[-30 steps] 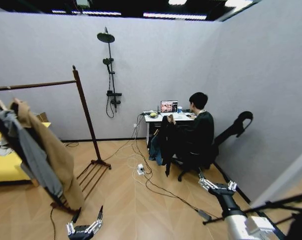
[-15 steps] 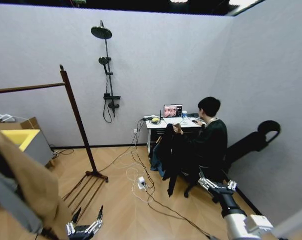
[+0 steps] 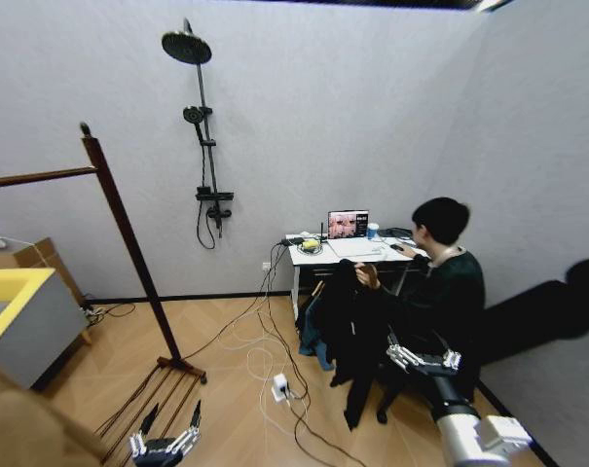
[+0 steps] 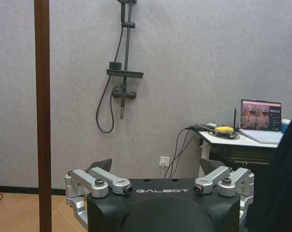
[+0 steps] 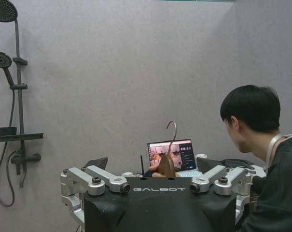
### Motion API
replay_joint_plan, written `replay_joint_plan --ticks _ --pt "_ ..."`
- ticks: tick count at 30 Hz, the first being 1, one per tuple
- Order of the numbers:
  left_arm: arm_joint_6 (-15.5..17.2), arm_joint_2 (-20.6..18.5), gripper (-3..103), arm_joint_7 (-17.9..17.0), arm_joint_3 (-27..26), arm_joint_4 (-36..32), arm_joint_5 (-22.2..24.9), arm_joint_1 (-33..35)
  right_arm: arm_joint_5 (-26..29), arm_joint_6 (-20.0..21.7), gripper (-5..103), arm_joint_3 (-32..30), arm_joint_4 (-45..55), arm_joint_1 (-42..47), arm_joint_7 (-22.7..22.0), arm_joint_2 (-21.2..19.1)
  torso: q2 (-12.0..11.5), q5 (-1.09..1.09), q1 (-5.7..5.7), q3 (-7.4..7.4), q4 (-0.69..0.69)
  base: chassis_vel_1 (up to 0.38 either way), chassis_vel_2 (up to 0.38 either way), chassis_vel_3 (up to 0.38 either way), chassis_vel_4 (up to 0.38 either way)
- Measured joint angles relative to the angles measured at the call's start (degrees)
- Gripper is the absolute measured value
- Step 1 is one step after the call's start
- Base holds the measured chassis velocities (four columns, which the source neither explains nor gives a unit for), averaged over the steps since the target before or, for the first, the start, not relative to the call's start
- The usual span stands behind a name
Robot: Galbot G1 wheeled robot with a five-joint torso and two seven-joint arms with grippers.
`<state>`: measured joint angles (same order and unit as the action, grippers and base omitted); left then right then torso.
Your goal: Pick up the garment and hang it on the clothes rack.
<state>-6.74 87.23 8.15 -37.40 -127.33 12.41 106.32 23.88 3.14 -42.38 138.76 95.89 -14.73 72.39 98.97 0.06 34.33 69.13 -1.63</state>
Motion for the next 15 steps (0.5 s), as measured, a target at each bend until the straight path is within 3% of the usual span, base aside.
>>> replay_joint_plan --ticks 2,3,4,9,11,13,15 --pt "0.00 -0.01 100 0.00 0.00 0.00 0.00 -0.01 -0.30 1.42 100 -1.63 0.57 -0.52 -0.79 -0.30 -0.02 -0.14 0.04 0.00 -0.03 -0.324 0.304 0.269 -0.306" --pt "0.00 -0.01 100 0.00 0.00 0.00 0.00 -0.01 -0.30 1.42 100 -1.63 0.57 -0.52 -0.79 -0.30 -0.02 -0.14 0.04 0.00 -0.03 -0.320 0.304 0.244 -0.298" --pt "-0.01 -0.01 100 -0.02 -0.03 0.00 0.00 -0.01 -0.25 2.01 100 -2.36 0.41 -0.83 -0.93 -0.54 -0.02 -0.01 0.06 0.01 0.00 -0.180 0.284 0.244 -0.219" --pt "-0.01 -0.02 100 -0.01 -0.01 0.00 0.00 -0.01 1.39 3.89 100 -5.58 -2.62 -2.58 -0.33 -1.28 -0.03 -0.09 0.07 0.01 -0.02 -0.131 0.163 0.093 -0.110" --pt "0.00 -0.01 100 0.00 -0.02 0.00 0.00 -0.01 2.63 4.46 100 -7.52 -4.46 -3.68 1.49 -2.06 -0.03 -0.02 0.04 0.01 -0.02 0.000 0.000 0.000 0.000" --pt "0.00 -0.01 100 0.00 -0.01 0.01 0.00 0.01 5.52 5.22 100 -10.73 -8.85 -6.59 6.39 -5.54 0.02 -0.06 -0.07 -0.02 -0.02 0.000 -0.073 -0.012 0.024" --pt "0.00 0.00 100 0.01 -0.01 0.00 0.00 0.02 6.91 5.20 100 -11.52 -11.42 -8.48 8.56 -7.88 0.04 -0.04 -0.09 -0.03 -0.02 0.045 -0.091 -0.043 0.067"
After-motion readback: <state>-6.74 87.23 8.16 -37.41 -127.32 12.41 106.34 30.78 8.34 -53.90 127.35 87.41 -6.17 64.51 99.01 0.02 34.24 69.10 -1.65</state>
